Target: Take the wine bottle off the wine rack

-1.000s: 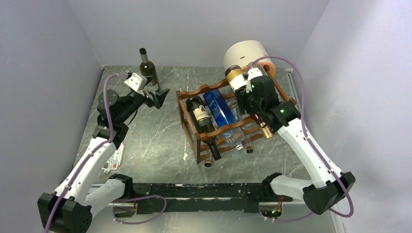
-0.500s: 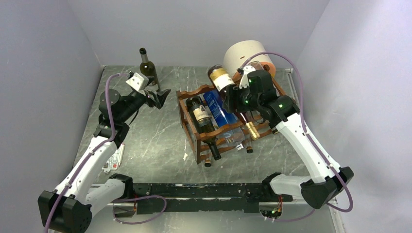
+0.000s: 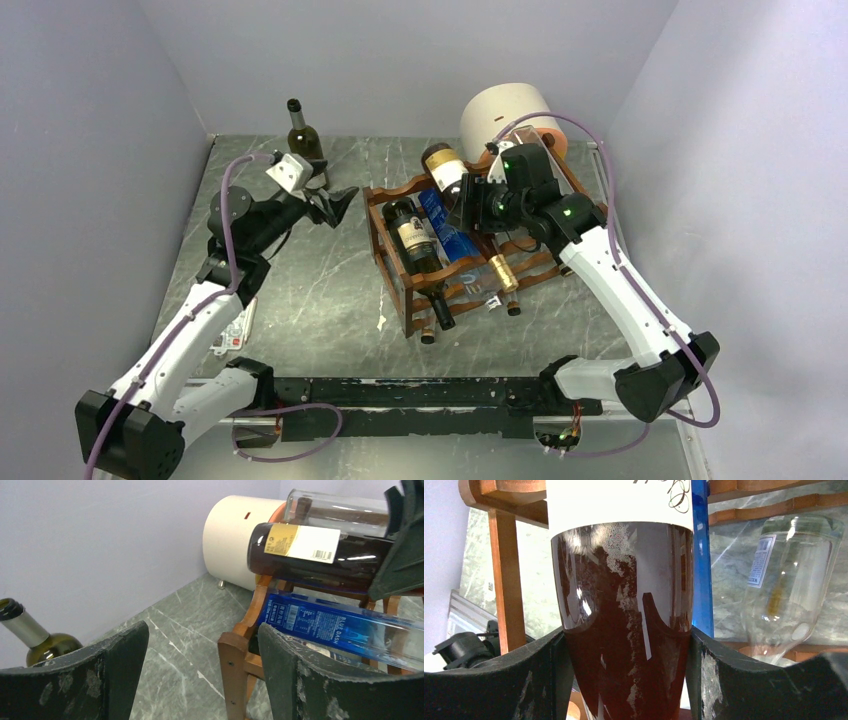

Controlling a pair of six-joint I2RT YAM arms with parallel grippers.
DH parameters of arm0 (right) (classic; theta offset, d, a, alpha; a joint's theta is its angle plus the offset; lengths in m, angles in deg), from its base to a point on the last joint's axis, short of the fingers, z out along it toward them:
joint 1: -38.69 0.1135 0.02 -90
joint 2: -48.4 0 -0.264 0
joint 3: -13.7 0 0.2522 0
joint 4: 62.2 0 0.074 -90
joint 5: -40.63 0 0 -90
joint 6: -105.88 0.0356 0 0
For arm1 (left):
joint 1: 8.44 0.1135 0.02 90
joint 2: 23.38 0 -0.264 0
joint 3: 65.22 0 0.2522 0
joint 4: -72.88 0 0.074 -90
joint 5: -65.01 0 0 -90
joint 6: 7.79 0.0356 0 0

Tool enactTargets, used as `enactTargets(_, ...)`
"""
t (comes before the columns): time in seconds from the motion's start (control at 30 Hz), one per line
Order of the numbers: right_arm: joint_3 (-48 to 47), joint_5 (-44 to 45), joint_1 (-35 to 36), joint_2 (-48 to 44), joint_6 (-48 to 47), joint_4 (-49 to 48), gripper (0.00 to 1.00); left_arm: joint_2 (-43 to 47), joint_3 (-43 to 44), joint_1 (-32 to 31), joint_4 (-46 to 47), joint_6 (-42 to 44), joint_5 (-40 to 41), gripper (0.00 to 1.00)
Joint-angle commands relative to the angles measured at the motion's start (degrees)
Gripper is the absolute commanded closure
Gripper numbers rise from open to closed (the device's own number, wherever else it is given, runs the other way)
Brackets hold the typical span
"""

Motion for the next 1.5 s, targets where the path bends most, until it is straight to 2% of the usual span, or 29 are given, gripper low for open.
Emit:
enactTargets(0.0, -4.72, -1.08, -0.10, -2.72, 4.16, -15.17, 1.00, 2.30, -1.64, -2.23, 6.47, 1.96, -2.21, 0.16)
enactTargets(0.2, -6.23, -0.10, -0.52, -2.06, 14.11, -13.63, 1.00, 7.14, -6.80, -8.22, 14.31, 4.78, -6.34, 0.14)
enactTargets(0.3, -6.64, -1.62, -0.71, -1.13, 18.99, -13.79, 1.00, 9.78, -9.17, -13.73, 17.77, 8.29, -5.35, 0.11)
enactTargets(0.47, -7.09, -5.29, -1.04, -0.29, 25.88, -16.08, 1.00, 9.37, -6.47, -26.62, 11.52, 21.85, -0.32, 0.09)
enactTargets(0.6, -8.63, -7.25, -1.25, 1.08, 30.93, -17.36, 1.00, 5.93, -1.97, -37.21, 5.73, 35.17, 6.72, 0.07)
enactTargets(0.77, -11.16, -11.02, -1.29, 2.96, 34.83, -18.92, 1.00, 0.62, 0.85, -46.33, 6.08, 46.36, 14.27, 0.06)
enactTargets(1.0, -11.01, -12.92, -1.27, 2.61, 36.93, -19.94, 1.00, -8.93, 7.22, -49.49, 4.12, 55.12, 16.54, 0.10)
enactTargets(1.1, -10.02, -14.31, -2.43, 2.29, 37.77, -20.90, 1.00, -11.90, 7.98, -49.59, 5.76, 56.63, 16.66, 0.12)
enactTargets(1.2, -9.34, -14.81, -2.95, 1.75, 38.36, -21.31, 1.00, -14.59, 9.14, -49.59, 7.08, 57.45, 17.06, 0.18)
enactTargets(1.3, -8.85, -15.08, -3.12, 1.23, 38.62, -21.91, 1.00, -17.35, 8.27, -49.59, 13.00, 58.61, 19.86, 0.26)
enactTargets(1.47, -7.41, -15.93, -3.26, 1.14, 38.97, -22.60, 1.00, -22.28, 6.90, -49.42, 28.52, 61.07, 26.95, 0.35)
